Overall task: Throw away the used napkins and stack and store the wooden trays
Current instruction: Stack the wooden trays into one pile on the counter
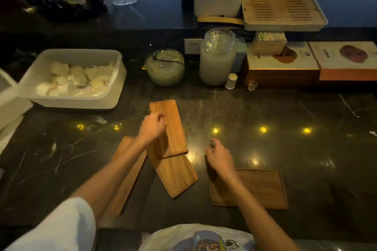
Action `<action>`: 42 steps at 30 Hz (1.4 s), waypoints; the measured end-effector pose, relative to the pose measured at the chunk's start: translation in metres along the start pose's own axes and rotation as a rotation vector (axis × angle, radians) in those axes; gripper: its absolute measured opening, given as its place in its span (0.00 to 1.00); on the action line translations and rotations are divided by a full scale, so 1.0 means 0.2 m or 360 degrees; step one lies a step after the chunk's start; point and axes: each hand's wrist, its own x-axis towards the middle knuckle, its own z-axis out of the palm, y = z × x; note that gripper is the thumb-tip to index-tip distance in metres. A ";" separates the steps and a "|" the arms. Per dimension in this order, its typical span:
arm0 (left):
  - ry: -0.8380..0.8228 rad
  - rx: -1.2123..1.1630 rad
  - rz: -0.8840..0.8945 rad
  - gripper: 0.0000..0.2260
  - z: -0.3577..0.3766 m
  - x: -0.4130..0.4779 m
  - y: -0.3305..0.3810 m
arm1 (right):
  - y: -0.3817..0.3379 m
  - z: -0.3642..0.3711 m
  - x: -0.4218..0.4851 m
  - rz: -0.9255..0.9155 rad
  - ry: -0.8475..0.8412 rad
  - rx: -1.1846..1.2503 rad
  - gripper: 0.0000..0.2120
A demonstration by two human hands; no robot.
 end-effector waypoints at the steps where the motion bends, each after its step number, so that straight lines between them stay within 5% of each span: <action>1: 0.0036 0.0086 -0.0016 0.14 -0.06 0.09 -0.02 | -0.07 0.07 0.02 -0.0001 -0.0065 -0.0057 0.26; 6: -0.0001 0.0333 -0.0021 0.14 -0.19 0.44 -0.07 | -0.21 0.28 0.12 0.0099 -0.0254 0.0001 0.31; 12: -0.0295 0.0523 0.0087 0.18 -0.09 0.68 -0.12 | -0.22 0.34 0.18 0.0239 -0.0235 0.0048 0.19; 19: -0.0248 0.0546 0.0186 0.14 -0.05 0.73 -0.11 | -0.23 0.35 0.24 0.0361 -0.0279 0.0230 0.06; 25: 0.0039 0.0184 0.0101 0.09 -0.19 0.60 0.00 | -0.18 0.16 0.26 0.0416 -0.0061 0.1138 0.03; 30: 0.0042 -0.0227 -0.0080 0.03 -0.17 0.25 0.06 | -0.03 -0.16 0.24 0.0403 0.0016 0.1791 0.15; 34: 0.0072 -0.0386 -0.0238 0.03 0.05 -0.11 0.08 | 0.18 -0.36 0.12 0.0257 -0.0206 0.1518 0.26; 37: -0.0167 -0.0562 -0.0328 0.08 0.26 -0.38 0.06 | 0.38 -0.49 0.00 0.0260 -0.0374 0.1179 0.35; 42: -0.0447 -0.0627 -0.0401 0.08 0.61 -0.69 0.07 | 0.66 -0.58 -0.13 0.0240 0.0025 0.0457 0.32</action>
